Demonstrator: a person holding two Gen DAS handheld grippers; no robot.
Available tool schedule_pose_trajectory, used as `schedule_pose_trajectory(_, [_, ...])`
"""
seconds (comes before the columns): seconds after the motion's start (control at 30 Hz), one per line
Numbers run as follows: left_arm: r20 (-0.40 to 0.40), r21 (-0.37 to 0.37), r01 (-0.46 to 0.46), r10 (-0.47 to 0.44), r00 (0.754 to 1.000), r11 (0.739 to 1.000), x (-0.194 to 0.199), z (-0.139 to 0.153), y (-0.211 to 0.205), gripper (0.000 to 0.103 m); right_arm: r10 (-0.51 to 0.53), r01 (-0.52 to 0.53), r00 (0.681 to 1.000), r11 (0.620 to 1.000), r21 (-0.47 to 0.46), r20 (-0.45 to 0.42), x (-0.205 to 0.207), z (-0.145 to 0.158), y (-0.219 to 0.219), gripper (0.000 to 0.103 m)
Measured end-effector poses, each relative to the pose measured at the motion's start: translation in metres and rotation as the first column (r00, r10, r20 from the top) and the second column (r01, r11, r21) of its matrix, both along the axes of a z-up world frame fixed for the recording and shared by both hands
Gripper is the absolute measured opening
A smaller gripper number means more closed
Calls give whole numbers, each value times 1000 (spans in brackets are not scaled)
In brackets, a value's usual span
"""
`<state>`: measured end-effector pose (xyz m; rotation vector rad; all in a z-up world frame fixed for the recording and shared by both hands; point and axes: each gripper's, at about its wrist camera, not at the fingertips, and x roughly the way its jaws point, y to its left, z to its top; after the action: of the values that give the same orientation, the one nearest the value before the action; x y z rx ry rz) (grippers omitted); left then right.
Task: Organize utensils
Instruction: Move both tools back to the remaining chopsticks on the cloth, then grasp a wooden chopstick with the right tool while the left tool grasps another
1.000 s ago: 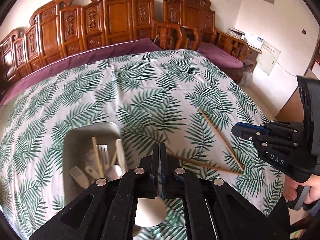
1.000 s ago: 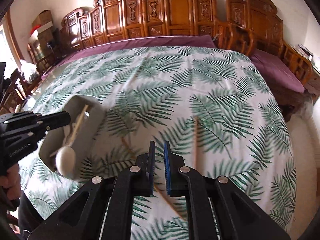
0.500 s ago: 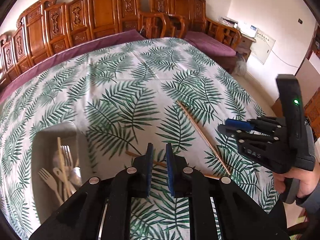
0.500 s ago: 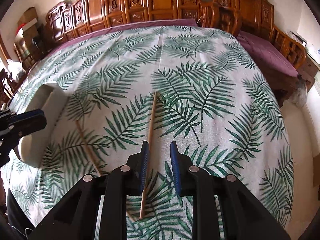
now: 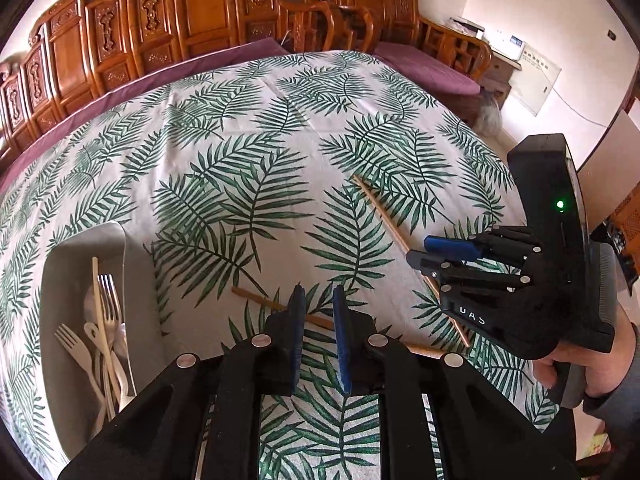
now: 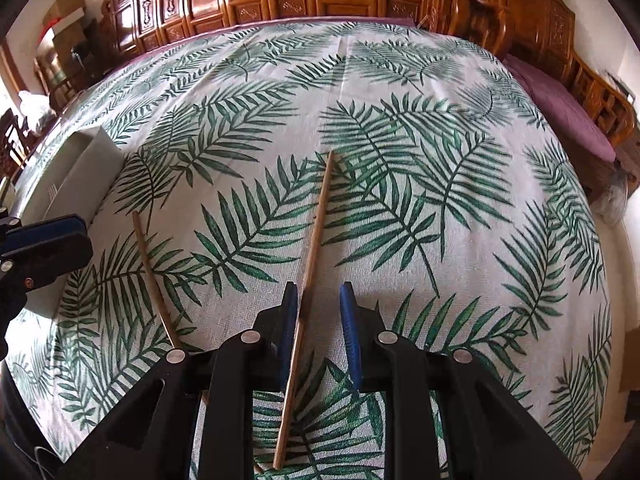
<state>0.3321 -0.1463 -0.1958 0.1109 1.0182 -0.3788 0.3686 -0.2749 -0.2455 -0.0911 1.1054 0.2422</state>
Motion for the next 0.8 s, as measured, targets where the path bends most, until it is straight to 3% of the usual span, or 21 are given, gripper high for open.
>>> schedule_pose_trajectory(0.07, [-8, 2, -2, 2, 1000, 1000, -1, -2, -1, 13, 14, -14, 1000, 1000, -16, 0, 0, 0, 1, 21])
schedule_pose_trajectory(0.13, [-17, 4, -2, 2, 1000, 1000, -1, -5, -4, 13, 25, -25, 1000, 999, -36, -4, -1, 0, 1, 8])
schedule_pose_trajectory(0.2, [-24, 5, -2, 2, 1000, 1000, -1, -7, -6, 13, 22, -22, 1000, 1000, -21, -22, -2, 0, -4, 6])
schedule_pose_trajectory(0.33, [-38, 5, 0, 1, 999, 1000, -1, -13, -13, 23, -4, 3, 1000, 1000, -15, -25, -18, 2, -17, 6])
schedule_pose_trajectory(0.53, [-83, 17, 1, 0, 997, 1000, -2, -28, -23, 25, -44, 44, 999, 999, -3, -16, -51, 3, -33, 6])
schedule_pose_trajectory(0.8, [-120, 47, -37, 43, 992, 998, -2, -41, -33, 26, -57, 57, 998, 998, 7, 0, -63, 2, -37, 6])
